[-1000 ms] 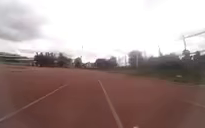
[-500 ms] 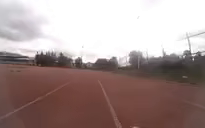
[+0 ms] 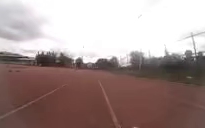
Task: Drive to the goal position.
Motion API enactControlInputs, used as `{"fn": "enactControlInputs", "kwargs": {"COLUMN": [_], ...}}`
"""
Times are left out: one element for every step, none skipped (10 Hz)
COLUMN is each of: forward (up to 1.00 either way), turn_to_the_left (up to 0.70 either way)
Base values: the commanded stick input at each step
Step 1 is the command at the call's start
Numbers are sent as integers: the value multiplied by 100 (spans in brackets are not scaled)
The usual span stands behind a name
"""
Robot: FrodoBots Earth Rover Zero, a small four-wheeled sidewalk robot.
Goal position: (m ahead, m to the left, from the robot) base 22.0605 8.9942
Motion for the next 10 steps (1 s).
{"fn": "enactControlInputs", "kwargs": {"forward": [70,70,70,70,70,70,70,70,70,70], "turn_to_the_left": [0,0,0,0,0,0,0,0,0,0]}}
